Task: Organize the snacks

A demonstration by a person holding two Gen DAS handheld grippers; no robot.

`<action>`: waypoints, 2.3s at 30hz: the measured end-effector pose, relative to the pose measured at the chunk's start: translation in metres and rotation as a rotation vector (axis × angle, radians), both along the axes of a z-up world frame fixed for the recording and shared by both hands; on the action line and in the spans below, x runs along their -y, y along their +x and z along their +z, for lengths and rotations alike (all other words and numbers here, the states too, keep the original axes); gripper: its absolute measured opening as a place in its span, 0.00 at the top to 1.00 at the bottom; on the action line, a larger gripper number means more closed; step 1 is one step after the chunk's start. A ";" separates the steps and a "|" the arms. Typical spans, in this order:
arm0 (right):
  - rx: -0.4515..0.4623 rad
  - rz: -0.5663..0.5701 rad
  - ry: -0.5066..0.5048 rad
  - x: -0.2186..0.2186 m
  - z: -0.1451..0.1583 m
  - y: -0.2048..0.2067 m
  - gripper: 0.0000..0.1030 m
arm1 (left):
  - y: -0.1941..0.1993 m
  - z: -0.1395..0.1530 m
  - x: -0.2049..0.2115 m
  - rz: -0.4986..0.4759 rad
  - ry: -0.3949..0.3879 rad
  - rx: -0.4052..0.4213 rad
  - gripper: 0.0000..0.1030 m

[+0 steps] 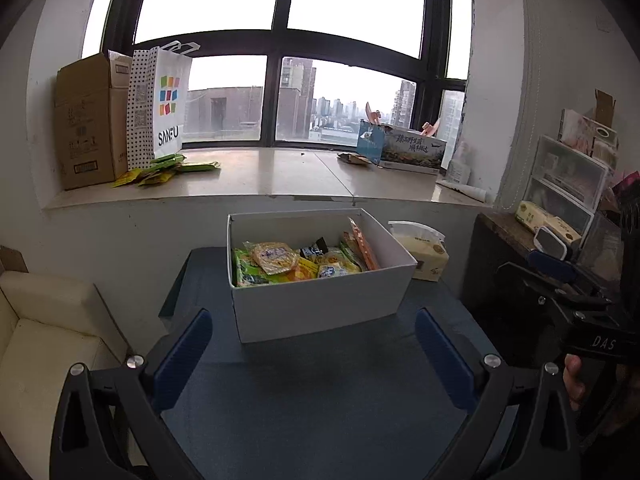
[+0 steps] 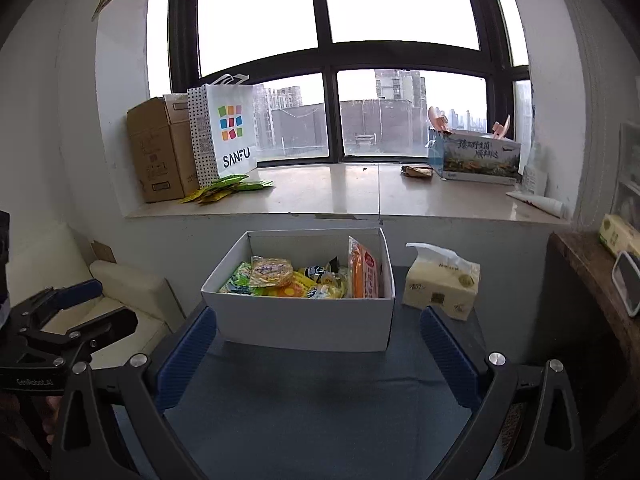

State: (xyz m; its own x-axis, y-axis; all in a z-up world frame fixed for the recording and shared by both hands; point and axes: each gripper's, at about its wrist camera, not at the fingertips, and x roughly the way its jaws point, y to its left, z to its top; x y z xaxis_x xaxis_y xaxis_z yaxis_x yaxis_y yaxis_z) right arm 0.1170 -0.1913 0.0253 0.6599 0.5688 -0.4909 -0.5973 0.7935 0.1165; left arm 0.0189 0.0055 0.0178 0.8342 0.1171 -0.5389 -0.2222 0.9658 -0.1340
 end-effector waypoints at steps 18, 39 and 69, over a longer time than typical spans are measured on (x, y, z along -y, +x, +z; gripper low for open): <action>0.000 0.007 -0.027 0.003 0.000 -0.019 0.00 | 0.001 0.002 0.003 0.001 -0.002 -0.020 0.00; -0.002 0.019 -0.030 0.002 0.001 -0.021 0.00 | 0.000 0.001 0.007 -0.006 0.022 -0.024 0.00; -0.006 0.020 -0.028 0.001 0.000 -0.022 0.00 | 0.000 0.001 0.007 -0.010 0.033 -0.031 0.00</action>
State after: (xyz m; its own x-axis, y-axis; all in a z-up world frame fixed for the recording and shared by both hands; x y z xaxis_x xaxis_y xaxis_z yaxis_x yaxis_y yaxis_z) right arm 0.0950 -0.1925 0.0249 0.6453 0.5679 -0.5110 -0.6126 0.7843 0.0979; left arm 0.0191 -0.0020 0.0192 0.8186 0.1267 -0.5602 -0.2159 0.9717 -0.0956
